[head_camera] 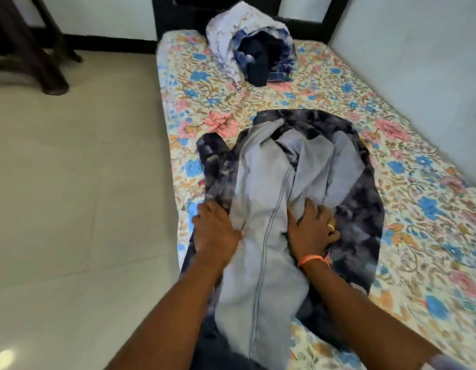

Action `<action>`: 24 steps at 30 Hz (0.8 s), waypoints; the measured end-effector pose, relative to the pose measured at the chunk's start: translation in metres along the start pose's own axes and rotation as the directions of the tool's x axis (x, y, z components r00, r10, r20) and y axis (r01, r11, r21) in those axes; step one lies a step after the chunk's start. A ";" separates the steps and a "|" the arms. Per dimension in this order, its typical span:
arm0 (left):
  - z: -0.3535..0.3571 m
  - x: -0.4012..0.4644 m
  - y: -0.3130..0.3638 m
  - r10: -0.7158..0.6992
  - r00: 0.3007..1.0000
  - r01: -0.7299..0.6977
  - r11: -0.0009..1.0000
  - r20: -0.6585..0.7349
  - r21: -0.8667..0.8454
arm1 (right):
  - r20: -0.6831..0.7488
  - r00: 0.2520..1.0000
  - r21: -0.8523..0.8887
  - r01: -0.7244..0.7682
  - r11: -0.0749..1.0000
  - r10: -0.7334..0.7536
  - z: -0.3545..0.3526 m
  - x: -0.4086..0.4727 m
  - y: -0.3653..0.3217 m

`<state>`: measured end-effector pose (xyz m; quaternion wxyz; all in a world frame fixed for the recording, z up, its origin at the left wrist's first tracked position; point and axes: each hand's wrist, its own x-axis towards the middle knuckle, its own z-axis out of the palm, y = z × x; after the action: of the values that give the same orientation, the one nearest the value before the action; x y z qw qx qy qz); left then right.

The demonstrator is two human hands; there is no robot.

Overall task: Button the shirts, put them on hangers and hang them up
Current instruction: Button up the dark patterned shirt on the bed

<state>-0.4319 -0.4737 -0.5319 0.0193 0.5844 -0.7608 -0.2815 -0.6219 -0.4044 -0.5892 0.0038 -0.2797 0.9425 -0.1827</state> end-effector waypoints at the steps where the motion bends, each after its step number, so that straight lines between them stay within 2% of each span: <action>1: -0.002 -0.011 -0.001 -0.086 0.996 0.086 0.996 0.019 -0.006 | 0.005 1.000 0.035 0.007 0.999 -0.007 -0.003 -0.001 0.001; 3: -0.005 -0.031 -0.006 -0.223 0.973 0.223 0.975 0.053 0.008 | 0.051 0.998 0.084 0.029 0.996 -0.034 -0.011 -0.003 0.003; 6: -0.002 -0.066 -0.015 -0.233 0.970 0.238 0.969 0.072 -0.066 | 0.193 0.977 0.186 0.050 0.981 -0.086 -0.033 -0.004 0.016; 8: 0.005 -0.085 -0.015 -0.284 0.959 0.283 0.949 0.012 -0.136 | 0.255 0.953 0.218 0.106 0.970 -0.161 -0.043 -0.007 0.030; 11: 0.024 -0.107 -0.006 -0.340 0.927 0.300 0.925 -0.159 -0.232 | 0.253 0.936 0.209 0.194 0.958 -0.245 -0.050 -0.013 0.058; 14: 0.032 -0.118 -0.002 -0.317 0.916 0.234 0.920 -0.246 -0.314 | 0.204 0.946 0.258 0.198 0.946 -0.254 -0.051 -0.016 0.076; 17: 0.024 -0.123 0.004 -0.298 0.908 0.174 0.907 -0.293 -0.384 | 0.172 0.929 0.273 0.275 0.922 -0.327 -0.055 -0.008 0.084; 21: 0.010 -0.127 0.021 -0.152 0.923 0.074 0.972 -0.353 -0.225 | 0.234 0.901 0.217 0.318 0.923 -0.366 -0.067 0.005 0.084; 24: 0.003 -0.127 0.044 -0.023 0.922 -0.054 0.981 -0.386 -0.188 | 0.261 0.884 0.302 0.307 0.902 -0.388 -0.087 0.016 0.086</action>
<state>-0.4315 -0.3512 -0.4762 0.2281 0.6175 -0.7156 -0.2337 -0.6905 -0.3162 -0.5359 0.1564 -0.4678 0.8326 -0.2519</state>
